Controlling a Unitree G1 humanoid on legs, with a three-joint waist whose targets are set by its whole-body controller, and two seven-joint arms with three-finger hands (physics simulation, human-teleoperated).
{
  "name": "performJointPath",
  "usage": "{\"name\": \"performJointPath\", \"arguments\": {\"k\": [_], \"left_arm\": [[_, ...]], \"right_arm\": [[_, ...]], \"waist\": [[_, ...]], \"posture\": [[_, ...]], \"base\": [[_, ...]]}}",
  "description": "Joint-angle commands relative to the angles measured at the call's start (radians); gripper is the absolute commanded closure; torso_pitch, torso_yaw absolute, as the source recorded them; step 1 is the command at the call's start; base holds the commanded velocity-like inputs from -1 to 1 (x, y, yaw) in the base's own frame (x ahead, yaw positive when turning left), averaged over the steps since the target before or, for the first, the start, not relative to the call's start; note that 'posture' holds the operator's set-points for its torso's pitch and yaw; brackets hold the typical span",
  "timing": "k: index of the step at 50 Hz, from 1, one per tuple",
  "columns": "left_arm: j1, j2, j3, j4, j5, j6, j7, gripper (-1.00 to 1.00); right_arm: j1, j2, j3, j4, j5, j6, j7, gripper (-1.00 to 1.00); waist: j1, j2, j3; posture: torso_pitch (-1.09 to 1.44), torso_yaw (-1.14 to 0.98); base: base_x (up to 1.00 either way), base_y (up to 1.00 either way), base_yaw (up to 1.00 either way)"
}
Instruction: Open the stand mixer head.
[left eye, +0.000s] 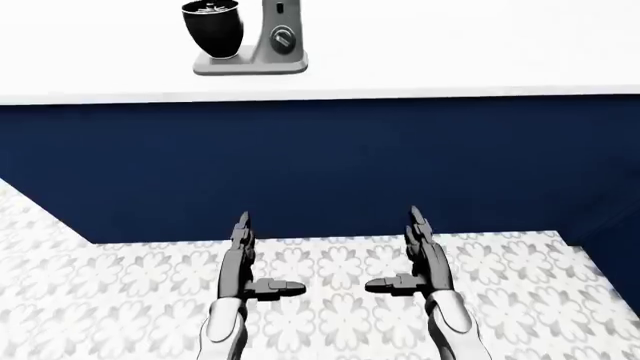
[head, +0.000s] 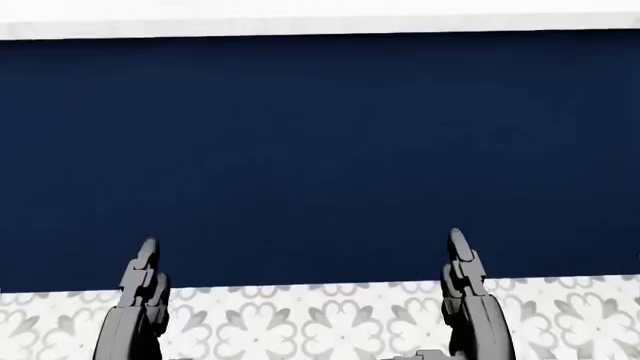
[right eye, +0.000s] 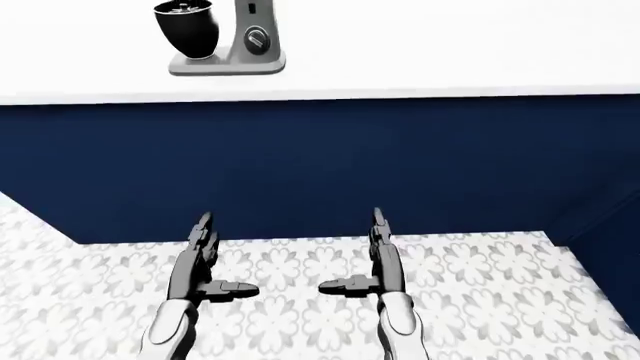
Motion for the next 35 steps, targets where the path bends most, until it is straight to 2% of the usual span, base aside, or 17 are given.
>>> {"name": "performJointPath", "arguments": {"k": [1,3,4,5,7,8,9,10,14,19,23,27,35], "left_arm": [[-0.03,0.004,0.003,-0.082,-0.005,-0.059,-0.001,-1.0],[-0.028,0.003,0.002,-0.082,-0.004,-0.06,-0.001,-1.0],[-0.028,0.003,0.002,-0.083,-0.003,-0.059,-0.002,-1.0],[-0.028,0.004,0.002,-0.084,-0.003,-0.059,-0.002,-1.0],[-0.026,0.003,0.001,-0.083,-0.001,-0.06,-0.002,-1.0],[-0.026,0.003,0.001,-0.085,-0.002,-0.059,-0.002,-1.0],[-0.021,-0.013,0.002,-0.208,-0.054,-0.122,-0.016,-1.0],[-0.018,-0.012,-0.002,-0.221,-0.059,-0.126,-0.018,-1.0],[-0.016,-0.009,-0.005,-0.226,-0.067,-0.134,-0.018,-1.0],[-0.016,-0.009,-0.006,-0.237,-0.075,-0.135,-0.017,-1.0],[-0.021,-0.008,0.001,-0.298,-0.097,-0.128,-0.014,-1.0],[-0.023,-0.003,-0.001,-0.46,-0.113,-0.073,-0.009,-1.0],[-0.083,0.021,0.053,-0.663,-0.183,0.049,0.006,-1.0]], "right_arm": [[-0.04,-0.003,-0.011,-0.077,0.013,-0.057,-0.007,-1.0],[-0.039,-0.005,-0.009,-0.077,0.012,-0.058,-0.005,-1.0],[-0.038,-0.005,-0.008,-0.079,0.013,-0.056,-0.002,-1.0],[-0.039,-0.005,-0.007,-0.081,0.014,-0.055,-0.002,-1.0],[-0.038,-0.004,-0.008,-0.085,0.017,-0.055,-0.002,-1.0],[-0.038,-0.004,-0.008,-0.087,0.019,-0.054,-0.002,-1.0],[-0.047,0.013,-0.028,-0.175,0.109,-0.08,0.018,-1.0],[-0.044,0.011,-0.024,-0.188,0.121,-0.079,0.017,-1.0],[-0.04,0.005,-0.015,-0.196,0.131,-0.085,0.019,-1.0],[-0.036,0.004,-0.01,-0.211,0.137,-0.082,0.022,-1.0],[-0.018,0.007,0.0,-0.31,0.17,-0.075,0.044,-1.0],[-0.008,0.01,0.009,-0.472,0.205,-0.002,0.037,-1.0],[-0.04,0.001,0.002,-0.725,0.288,0.147,0.013,-1.0]], "waist": [[-0.002,-0.008,-0.001],[0.008,-0.001,-0.062],[0.008,-0.001,-0.052],[0.007,-0.006,-0.017],[0.008,-0.007,-0.069],[0.008,-0.007,-0.075],[0.008,-0.007,-0.074],[0.008,-0.006,-0.079],[0.009,-0.006,-0.078],[0.008,-0.005,-0.09],[0.008,-0.004,-0.095],[0.008,-0.004,-0.09],[0.008,-0.003,-0.088]], "posture": [[0.0,0.0],[0.0,0.0],[0.0,0.0],[0.0,0.0],[0.0,0.0],[0.0,0.0],[0.0,0.0],[0.0,0.0],[0.0,0.0],[0.0,0.0],[0.0,0.0],[0.0,0.0],[0.0,0.0]], "base": [[0.0,0.0,0.0],[0.0,0.0,0.0],[0.0,0.0,0.0],[0.0,0.0,0.0],[0.0,0.0,0.0],[0.0,0.0,0.0],[0.0,0.0,0.0],[0.0,0.0,0.0],[0.0,0.0,0.0],[0.0,0.0,0.0],[0.0,0.0,0.0],[0.0,0.0,0.0],[0.0,0.0,0.0]]}}
